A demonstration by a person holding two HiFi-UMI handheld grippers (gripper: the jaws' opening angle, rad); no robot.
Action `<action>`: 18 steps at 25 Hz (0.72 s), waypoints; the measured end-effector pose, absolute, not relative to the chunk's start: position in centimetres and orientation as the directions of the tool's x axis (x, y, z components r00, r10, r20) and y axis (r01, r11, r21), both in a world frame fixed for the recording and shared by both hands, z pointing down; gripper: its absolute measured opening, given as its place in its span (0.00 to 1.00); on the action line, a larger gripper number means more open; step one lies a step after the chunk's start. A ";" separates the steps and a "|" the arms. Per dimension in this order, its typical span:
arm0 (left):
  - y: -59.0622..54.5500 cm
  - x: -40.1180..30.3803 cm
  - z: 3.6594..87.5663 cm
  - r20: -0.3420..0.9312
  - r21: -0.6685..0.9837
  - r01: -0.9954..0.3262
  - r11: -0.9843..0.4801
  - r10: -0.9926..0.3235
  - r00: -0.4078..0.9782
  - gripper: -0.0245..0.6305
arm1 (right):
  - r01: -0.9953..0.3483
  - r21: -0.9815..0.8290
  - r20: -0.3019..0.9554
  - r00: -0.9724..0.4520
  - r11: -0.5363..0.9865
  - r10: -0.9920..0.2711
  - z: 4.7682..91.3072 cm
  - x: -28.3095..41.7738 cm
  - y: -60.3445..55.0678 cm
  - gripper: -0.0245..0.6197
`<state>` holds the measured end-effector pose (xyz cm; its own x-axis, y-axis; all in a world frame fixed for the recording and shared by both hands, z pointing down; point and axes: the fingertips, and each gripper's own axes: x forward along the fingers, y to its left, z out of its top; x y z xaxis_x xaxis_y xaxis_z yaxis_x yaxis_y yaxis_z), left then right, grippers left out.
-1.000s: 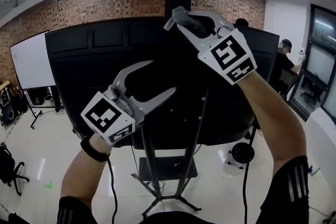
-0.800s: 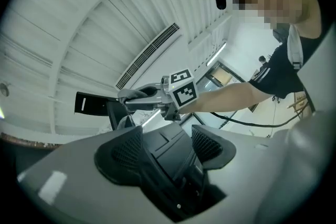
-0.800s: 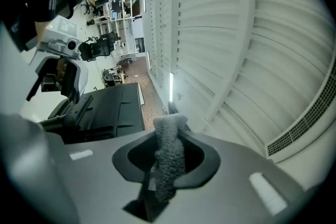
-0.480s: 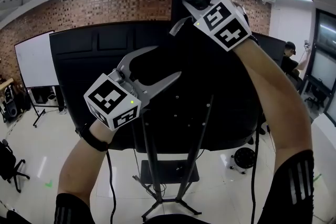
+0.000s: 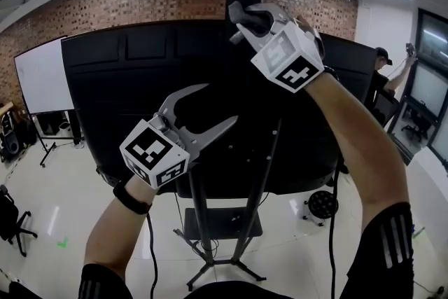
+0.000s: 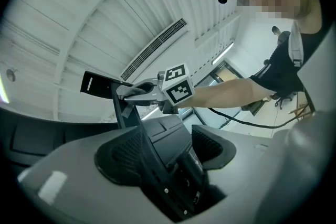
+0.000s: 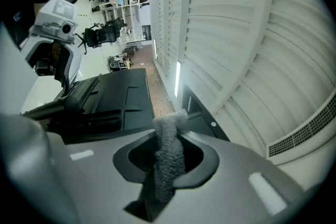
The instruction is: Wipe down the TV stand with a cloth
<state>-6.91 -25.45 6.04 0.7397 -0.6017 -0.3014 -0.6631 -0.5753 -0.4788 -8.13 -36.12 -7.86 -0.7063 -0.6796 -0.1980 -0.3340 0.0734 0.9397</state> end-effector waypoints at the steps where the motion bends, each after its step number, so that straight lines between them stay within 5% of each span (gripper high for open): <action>1: -25.3 -6.9 6.6 -0.301 -0.471 -0.663 -0.583 -0.600 0.741 0.52 | -0.313 0.948 -0.186 -0.706 0.066 -0.684 -7.0 -8.2 -36.0 0.15; 18: -24.3 -7.5 14.6 -0.291 -0.361 -0.688 -0.630 -0.625 0.725 0.52 | -0.119 0.989 -0.017 -0.676 0.086 -0.737 7.1 -8.6 -36.6 0.14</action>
<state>-7.51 -24.26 14.65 0.7248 -0.6245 -0.2910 -0.6877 -0.6301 -0.3607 -8.60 -36.60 7.12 -0.6760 -0.7368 -0.0168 -0.1186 0.0863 0.9892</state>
